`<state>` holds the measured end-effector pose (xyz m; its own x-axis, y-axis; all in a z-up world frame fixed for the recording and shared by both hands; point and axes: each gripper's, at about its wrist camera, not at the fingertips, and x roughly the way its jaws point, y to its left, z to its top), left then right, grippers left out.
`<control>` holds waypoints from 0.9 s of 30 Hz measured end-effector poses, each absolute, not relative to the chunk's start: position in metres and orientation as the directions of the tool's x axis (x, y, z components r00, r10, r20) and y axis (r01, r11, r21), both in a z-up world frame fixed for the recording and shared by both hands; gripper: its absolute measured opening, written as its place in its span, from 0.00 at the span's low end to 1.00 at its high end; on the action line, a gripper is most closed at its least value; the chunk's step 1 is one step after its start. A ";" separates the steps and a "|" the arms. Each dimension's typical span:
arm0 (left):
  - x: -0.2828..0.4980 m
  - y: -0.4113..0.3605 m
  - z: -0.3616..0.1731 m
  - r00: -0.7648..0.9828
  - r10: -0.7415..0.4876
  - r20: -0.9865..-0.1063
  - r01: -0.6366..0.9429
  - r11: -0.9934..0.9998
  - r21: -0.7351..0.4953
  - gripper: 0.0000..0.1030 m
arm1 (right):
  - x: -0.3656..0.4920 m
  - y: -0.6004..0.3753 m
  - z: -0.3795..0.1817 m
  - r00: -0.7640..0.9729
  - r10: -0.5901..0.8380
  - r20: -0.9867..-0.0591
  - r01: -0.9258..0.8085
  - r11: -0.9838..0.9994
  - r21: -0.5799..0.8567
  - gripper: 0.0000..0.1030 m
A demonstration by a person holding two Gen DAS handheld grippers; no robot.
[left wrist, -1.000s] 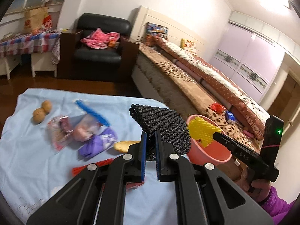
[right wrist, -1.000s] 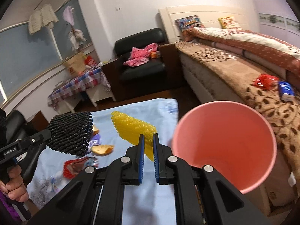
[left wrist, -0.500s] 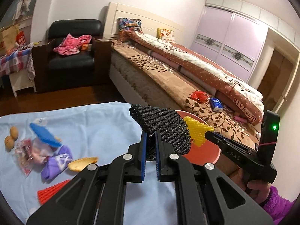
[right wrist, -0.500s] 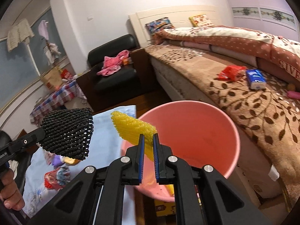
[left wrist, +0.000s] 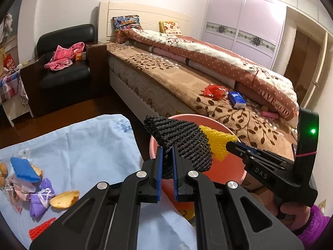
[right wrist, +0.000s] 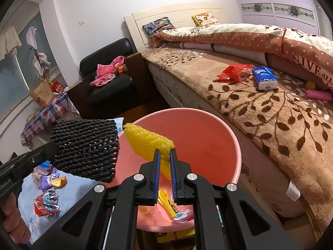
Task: Collect trash
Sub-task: 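Carry the black and yellow mesh sleeves over the pink bucket, then open both grippers to drop the mesh sleeves into the bucket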
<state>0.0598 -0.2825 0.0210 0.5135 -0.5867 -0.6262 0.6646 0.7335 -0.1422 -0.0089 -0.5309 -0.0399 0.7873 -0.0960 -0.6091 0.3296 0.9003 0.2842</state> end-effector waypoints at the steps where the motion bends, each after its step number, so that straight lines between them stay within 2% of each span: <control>1: 0.060 -0.284 0.020 0.511 -0.586 -0.629 0.666 0.732 -0.140 0.08 | -0.009 -0.532 -0.041 0.786 -0.096 -0.611 0.331 0.900 0.284 0.09; 9: 0.064 -0.294 0.007 0.482 -0.577 -0.660 0.663 0.732 -0.155 0.08 | -0.007 -0.535 -0.047 0.777 -0.092 -0.623 0.339 0.895 0.290 0.11; 16: 0.064 -0.296 0.006 0.462 -0.586 -0.666 0.664 0.726 -0.178 0.10 | -0.008 -0.537 -0.049 0.778 -0.092 -0.621 0.346 0.888 0.302 0.25; 19: 0.063 -0.296 0.007 0.459 -0.588 -0.666 0.666 0.724 -0.180 0.19 | -0.009 -0.538 -0.049 0.778 -0.094 -0.621 0.349 0.887 0.303 0.26; 21: 0.062 -0.296 0.008 0.463 -0.587 -0.664 0.664 0.726 -0.179 0.30 | -0.009 -0.538 -0.049 0.778 -0.094 -0.621 0.349 0.886 0.304 0.26; 23: 0.062 -0.294 0.008 0.467 -0.586 -0.662 0.659 0.730 -0.181 0.35 | -0.010 -0.538 -0.049 0.779 -0.092 -0.620 0.348 0.886 0.306 0.27; 25: 0.062 -0.292 0.009 0.472 -0.583 -0.662 0.653 0.735 -0.182 0.36 | -0.010 -0.538 -0.049 0.780 -0.091 -0.619 0.347 0.887 0.307 0.32; 27: 0.062 -0.289 0.010 0.475 -0.579 -0.663 0.648 0.740 -0.182 0.36 | -0.011 -0.537 -0.047 0.784 -0.095 -0.613 0.347 0.886 0.307 0.41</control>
<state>0.0619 -0.2892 0.0095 0.4750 -0.5787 -0.6630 0.6475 0.7400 -0.1820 -0.0110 -0.5368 -0.0474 0.7841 -0.0949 -0.6133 0.3472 0.8862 0.3067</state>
